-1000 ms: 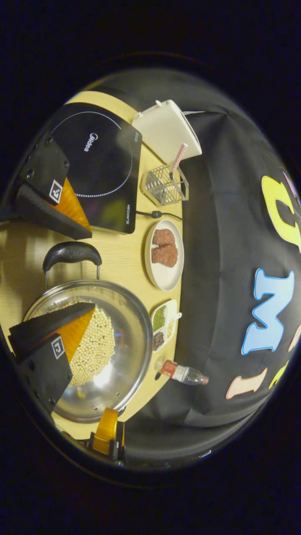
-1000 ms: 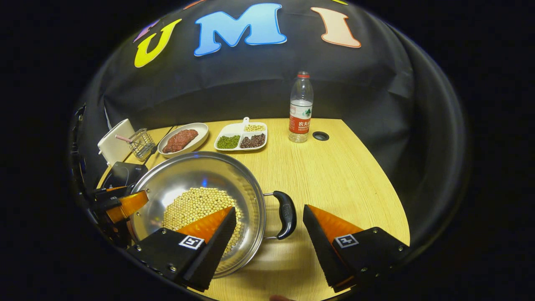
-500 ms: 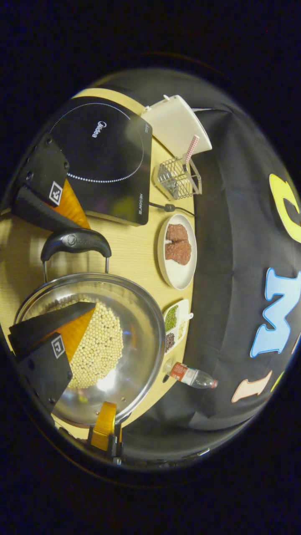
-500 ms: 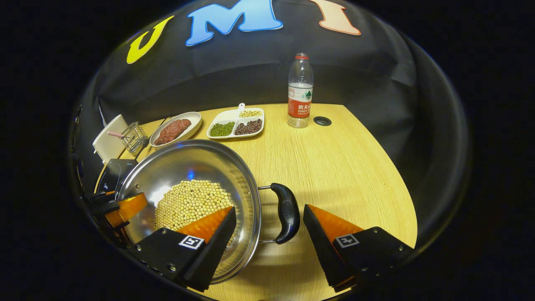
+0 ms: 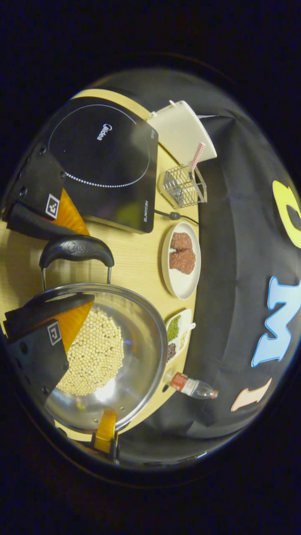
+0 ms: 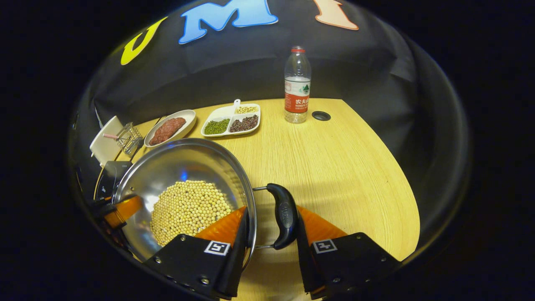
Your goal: First push the handle of the pot to place it horizontally, then grasp the pot with both hands and set it on the induction cooktop.
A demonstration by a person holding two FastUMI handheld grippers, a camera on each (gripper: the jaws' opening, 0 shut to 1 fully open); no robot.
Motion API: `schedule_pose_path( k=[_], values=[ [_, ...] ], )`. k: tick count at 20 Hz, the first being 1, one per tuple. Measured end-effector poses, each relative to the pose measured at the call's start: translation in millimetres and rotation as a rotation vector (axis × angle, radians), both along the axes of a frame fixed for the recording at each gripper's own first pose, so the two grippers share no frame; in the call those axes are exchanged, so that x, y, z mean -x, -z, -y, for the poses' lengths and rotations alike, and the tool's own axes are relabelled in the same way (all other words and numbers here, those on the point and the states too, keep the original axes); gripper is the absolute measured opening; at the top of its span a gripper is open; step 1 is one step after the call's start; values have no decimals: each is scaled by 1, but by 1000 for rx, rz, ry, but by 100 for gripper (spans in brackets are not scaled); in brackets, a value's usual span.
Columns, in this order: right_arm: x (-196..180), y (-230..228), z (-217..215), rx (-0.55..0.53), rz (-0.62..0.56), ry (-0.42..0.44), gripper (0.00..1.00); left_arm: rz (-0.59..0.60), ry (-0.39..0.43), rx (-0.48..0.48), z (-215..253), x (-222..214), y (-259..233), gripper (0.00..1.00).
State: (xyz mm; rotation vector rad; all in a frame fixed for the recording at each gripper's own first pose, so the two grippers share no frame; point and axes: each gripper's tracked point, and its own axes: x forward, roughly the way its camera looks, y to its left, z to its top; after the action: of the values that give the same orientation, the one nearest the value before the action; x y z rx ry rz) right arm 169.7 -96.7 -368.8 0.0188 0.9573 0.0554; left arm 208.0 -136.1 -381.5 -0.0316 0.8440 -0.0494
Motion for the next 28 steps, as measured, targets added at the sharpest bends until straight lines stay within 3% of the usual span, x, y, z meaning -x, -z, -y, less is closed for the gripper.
schedule_pose_path(
  k=[3, 5, 6, 7, 11, 12, 13, 17, 20, 24, 28],
  values=[
    [3, -2, 0, -2, -3, -8, 45, 15, -7, 0, 1, -3, -3, 70],
    [1, -4, 0, -4, 0, -10, 45, 18, -21, 9, 0, -1, -3, 65],
    [2, -4, 0, -9, -7, -11, 45, 22, -26, 8, 1, 0, -4, 68],
    [2, -5, 0, -16, -4, -7, 45, 31, -29, 7, 2, 0, -7, 65],
    [4, -20, 4, -41, 23, -5, 45, 77, -30, -5, 5, 1, -33, 68],
    [4, -24, 4, -44, 29, -5, 44, 84, -33, -7, 6, 3, -39, 64],
    [4, -28, 5, -45, 33, -7, 44, 90, -34, -7, 7, 4, -43, 68],
    [13, -43, 9, -47, 36, -16, 44, 94, -53, -8, 9, 14, -57, 65],
    [22, -55, 7, -38, 49, -37, 44, 99, -72, -3, 8, 28, -66, 68],
    [31, -70, -2, -32, 69, -36, 44, 114, -74, -2, -3, 40, -80, 65],
    [38, -82, -26, -27, 79, -19, 44, 129, -55, 3, -27, 40, -93, 68]
  ],
)
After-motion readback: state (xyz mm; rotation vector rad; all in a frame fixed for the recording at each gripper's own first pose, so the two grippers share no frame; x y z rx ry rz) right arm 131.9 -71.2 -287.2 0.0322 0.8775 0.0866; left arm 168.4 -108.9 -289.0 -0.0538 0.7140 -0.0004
